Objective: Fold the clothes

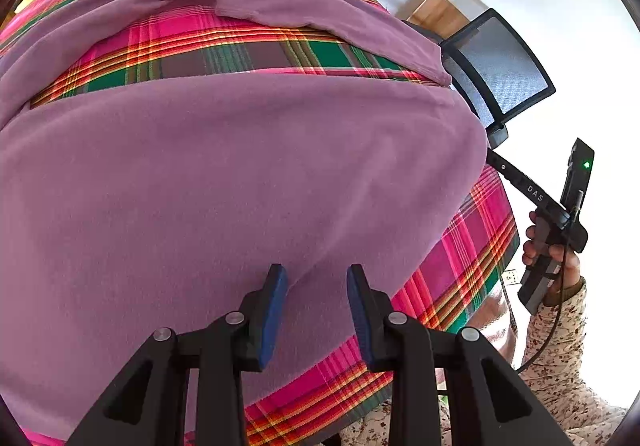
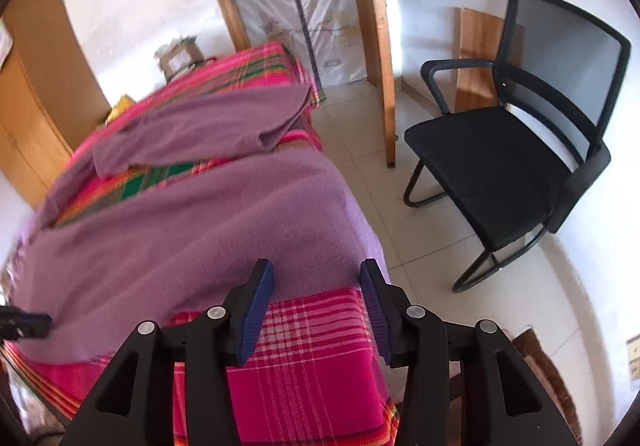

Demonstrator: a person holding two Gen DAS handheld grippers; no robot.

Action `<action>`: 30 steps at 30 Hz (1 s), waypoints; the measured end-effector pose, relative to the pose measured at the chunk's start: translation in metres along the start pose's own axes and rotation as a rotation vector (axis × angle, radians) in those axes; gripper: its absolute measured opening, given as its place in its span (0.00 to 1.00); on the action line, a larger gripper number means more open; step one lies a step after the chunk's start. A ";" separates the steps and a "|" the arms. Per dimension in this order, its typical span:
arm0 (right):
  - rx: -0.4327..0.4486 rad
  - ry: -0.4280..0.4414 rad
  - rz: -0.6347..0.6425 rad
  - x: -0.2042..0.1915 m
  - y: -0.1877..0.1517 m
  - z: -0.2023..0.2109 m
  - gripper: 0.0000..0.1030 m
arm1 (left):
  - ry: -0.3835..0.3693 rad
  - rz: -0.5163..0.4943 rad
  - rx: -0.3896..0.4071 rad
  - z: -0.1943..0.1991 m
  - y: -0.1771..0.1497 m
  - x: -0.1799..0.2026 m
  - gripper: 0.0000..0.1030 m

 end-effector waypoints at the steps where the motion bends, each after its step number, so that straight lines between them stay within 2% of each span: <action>1: 0.003 0.004 0.002 0.000 0.000 0.000 0.45 | 0.003 -0.001 0.000 0.000 -0.001 0.000 0.31; 5: 0.018 -0.007 0.015 0.000 -0.001 0.001 0.35 | 0.011 0.001 0.001 -0.001 -0.001 0.002 0.31; 6: 0.024 -0.016 0.017 0.000 -0.002 0.002 0.29 | 0.011 0.003 0.001 -0.001 0.000 0.002 0.31; 7: 0.034 -0.026 0.015 0.002 -0.002 0.005 0.17 | 0.012 0.004 0.002 -0.001 0.000 0.002 0.31; 9: 0.053 -0.041 0.008 0.005 -0.003 0.009 0.07 | 0.013 0.006 0.002 -0.002 0.001 0.002 0.31; 11: 0.061 -0.025 -0.002 0.007 -0.004 0.012 0.05 | 0.013 0.005 0.001 -0.002 0.001 0.003 0.31; 15: 0.114 -0.053 0.000 0.004 -0.008 0.025 0.04 | -0.001 -0.002 -0.006 -0.002 0.001 0.004 0.31; 22: 0.207 -0.064 -0.016 0.002 -0.017 0.073 0.04 | -0.026 -0.022 -0.022 -0.002 -0.004 0.010 0.31; 25: 0.206 -0.081 -0.015 0.000 -0.026 0.085 0.04 | -0.039 -0.036 -0.034 -0.004 -0.008 0.012 0.31; 30: 0.106 -0.141 -0.036 0.009 -0.039 0.055 0.04 | -0.036 -0.044 -0.056 -0.008 -0.014 0.012 0.31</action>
Point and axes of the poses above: each gripper's, at about its wrist camera, not at the fingertips, and z roughly against the way its jaws point, x to its right, y to its top, the point moved 2 cm from there along -z, roughly the way its jaws point, and after that the axes turned 13 degrees about -x, right-handed, at the moved point
